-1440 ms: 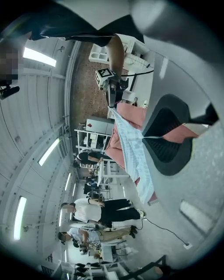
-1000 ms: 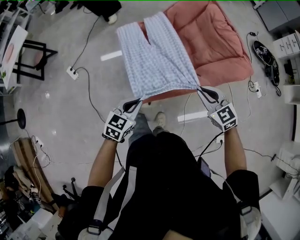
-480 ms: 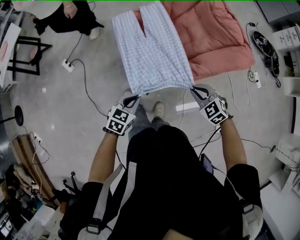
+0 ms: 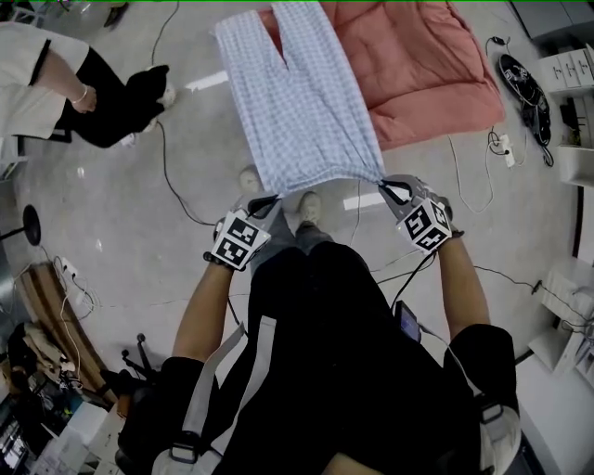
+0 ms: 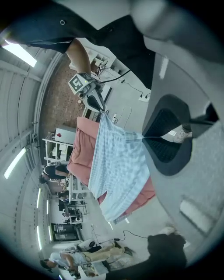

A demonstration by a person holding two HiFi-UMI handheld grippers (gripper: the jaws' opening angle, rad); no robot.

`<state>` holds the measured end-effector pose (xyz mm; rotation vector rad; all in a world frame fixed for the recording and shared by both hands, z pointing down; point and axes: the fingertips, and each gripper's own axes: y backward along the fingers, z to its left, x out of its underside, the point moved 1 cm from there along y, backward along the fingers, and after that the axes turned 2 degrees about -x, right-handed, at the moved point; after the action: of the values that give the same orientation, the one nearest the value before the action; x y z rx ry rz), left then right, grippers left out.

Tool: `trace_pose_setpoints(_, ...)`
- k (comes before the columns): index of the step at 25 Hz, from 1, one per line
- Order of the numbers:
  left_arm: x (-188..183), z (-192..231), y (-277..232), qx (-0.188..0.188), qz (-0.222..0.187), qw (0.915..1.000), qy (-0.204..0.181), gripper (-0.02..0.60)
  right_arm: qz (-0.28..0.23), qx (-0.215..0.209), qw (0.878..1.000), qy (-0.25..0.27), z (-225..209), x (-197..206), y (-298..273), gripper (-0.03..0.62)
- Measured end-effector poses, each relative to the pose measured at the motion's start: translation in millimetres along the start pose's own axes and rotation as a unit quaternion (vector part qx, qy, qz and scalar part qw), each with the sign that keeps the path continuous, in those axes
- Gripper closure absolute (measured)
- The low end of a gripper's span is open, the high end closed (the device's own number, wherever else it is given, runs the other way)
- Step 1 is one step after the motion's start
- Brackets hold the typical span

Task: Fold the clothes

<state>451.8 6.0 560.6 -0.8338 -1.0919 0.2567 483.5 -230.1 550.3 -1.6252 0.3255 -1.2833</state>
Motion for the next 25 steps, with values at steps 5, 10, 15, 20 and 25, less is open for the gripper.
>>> trace_pose_setpoints(5, 9, -16, 0, 0.031, 0.007, 0.9995, 0.004, 0.568, 0.011, -0.017, 1.000, -0.008, 13, 9, 1, 0.560)
trace_pose_setpoints(10, 18, -33, -2, 0.070, 0.018, 0.9974, -0.005, 0.568, 0.023, -0.023, 0.999, -0.017, 25, 22, 5, 0.560)
trace_pose_setpoints(15, 26, -40, -1, 0.094, 0.021, 0.9954, 0.003, 0.568, 0.033, -0.034, 0.998, -0.028, 40, 32, 10, 0.560)
trace_pose_setpoints(20, 33, -30, -4, 0.085, 0.028, 0.9959, 0.007, 0.567, 0.034, -0.034, 0.998, -0.038, 44, 29, 0, 0.560)
trace_pose_setpoints(25, 30, -24, -6, 0.081, 0.031, 0.9963, 0.001, 0.566, 0.035, -0.028, 0.998, -0.032, 36, 25, -7, 0.560)
